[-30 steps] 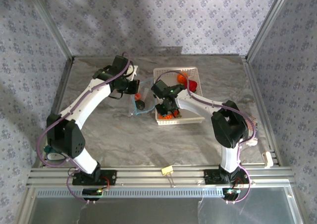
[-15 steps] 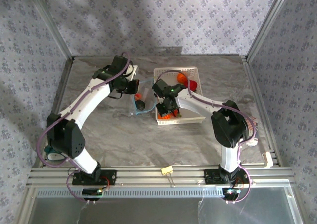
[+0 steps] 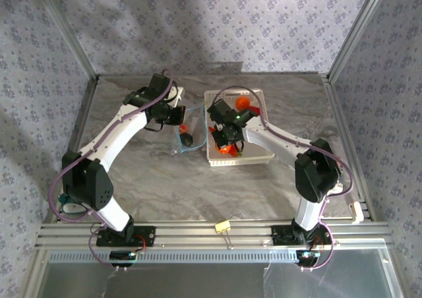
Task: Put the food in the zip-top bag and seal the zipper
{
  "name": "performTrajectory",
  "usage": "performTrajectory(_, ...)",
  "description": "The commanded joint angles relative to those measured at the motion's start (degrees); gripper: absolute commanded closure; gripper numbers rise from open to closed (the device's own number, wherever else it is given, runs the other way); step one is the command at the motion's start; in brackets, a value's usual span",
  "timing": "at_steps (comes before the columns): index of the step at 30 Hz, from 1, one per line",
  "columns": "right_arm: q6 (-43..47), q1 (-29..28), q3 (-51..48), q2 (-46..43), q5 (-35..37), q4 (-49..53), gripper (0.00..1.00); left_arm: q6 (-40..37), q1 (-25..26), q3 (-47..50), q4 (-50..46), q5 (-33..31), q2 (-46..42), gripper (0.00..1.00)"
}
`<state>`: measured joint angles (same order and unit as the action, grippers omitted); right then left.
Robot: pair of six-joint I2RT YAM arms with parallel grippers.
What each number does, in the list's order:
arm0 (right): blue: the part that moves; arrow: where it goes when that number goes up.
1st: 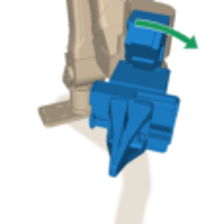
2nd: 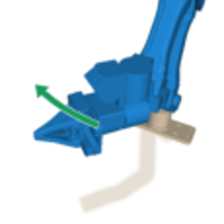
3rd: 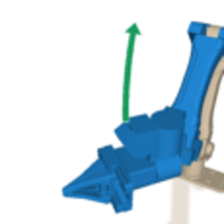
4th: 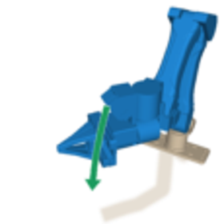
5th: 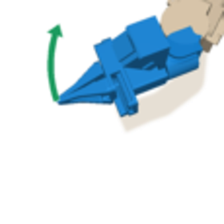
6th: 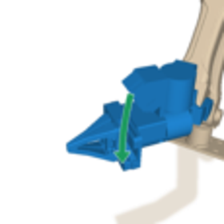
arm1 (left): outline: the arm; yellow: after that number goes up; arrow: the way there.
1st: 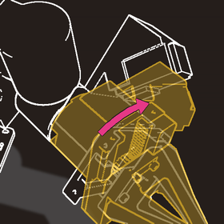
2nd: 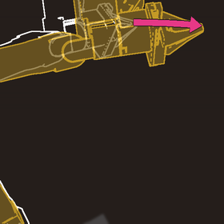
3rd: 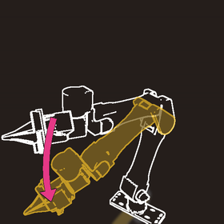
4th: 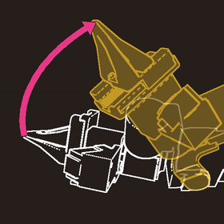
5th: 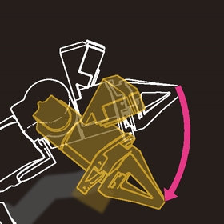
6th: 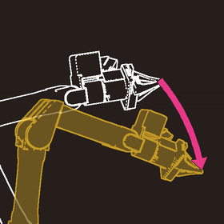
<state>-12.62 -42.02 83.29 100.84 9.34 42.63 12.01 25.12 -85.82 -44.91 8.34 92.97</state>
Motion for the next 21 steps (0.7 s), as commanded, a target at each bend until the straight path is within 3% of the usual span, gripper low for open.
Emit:
performTrajectory(1, -0.47, 0.44, -0.78, -3.41, 3.18, 1.13, 1.0, -0.32, -0.39, -0.09, 0.6, 1.11, -0.61, 1.0)
performTrajectory(14, 1.41, -0.8, 2.78, -11.81, 6.17, 2.2, 1.0, -0.07, -0.34, -0.66, 0.69, 1.67, 0.37, 1.0)
performTrajectory(21, 2.3, -3.88, 5.56, -13.39, -1.28, -1.13, 1.0, 0.2, -0.34, -1.12, 0.7, 1.94, 0.81, 1.0)
